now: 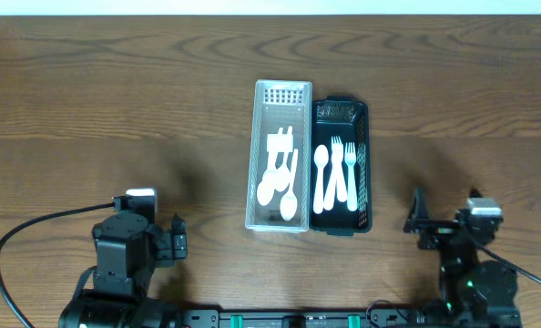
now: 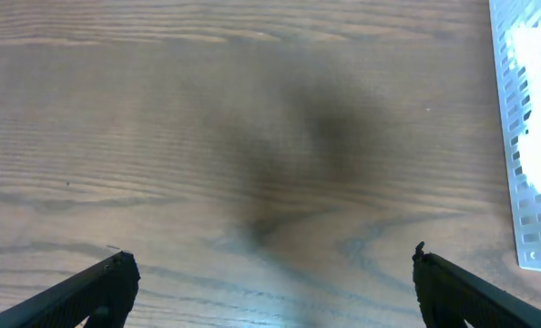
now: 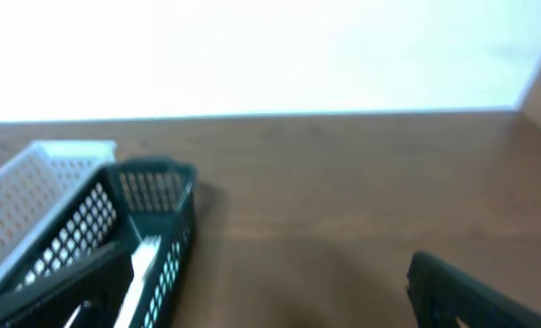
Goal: Pack container
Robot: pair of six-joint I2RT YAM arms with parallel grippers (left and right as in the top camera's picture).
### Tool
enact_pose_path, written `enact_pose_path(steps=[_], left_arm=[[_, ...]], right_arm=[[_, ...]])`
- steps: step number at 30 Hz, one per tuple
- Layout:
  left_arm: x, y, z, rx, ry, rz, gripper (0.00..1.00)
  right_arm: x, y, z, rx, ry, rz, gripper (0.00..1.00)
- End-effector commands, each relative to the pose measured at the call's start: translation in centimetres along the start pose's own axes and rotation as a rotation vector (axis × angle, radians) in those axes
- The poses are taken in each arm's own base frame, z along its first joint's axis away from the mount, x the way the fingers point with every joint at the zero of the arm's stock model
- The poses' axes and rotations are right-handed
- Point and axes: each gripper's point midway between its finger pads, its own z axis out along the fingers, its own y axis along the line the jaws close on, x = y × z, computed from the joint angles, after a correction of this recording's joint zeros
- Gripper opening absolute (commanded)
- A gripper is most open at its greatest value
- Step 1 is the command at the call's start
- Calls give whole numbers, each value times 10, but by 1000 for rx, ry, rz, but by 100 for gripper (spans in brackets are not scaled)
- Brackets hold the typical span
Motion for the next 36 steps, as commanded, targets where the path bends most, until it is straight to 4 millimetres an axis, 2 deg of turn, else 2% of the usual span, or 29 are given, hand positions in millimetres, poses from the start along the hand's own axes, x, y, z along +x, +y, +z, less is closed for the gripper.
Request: enact_pose_path(steps=[1, 5, 8, 36], left_arm=[[1, 1, 1, -5, 4, 2, 98], [1, 1, 1, -5, 4, 2, 98], [1, 1, 1, -6, 4, 2, 98], [1, 1, 1, -6, 4, 2, 98]], right_arm=[[7, 7, 11, -47, -67, -83, 99], [17, 7, 20, -44, -120, -151, 99], [48, 5, 24, -46, -23, -151, 99], [46, 5, 24, -44, -30, -125, 99]])
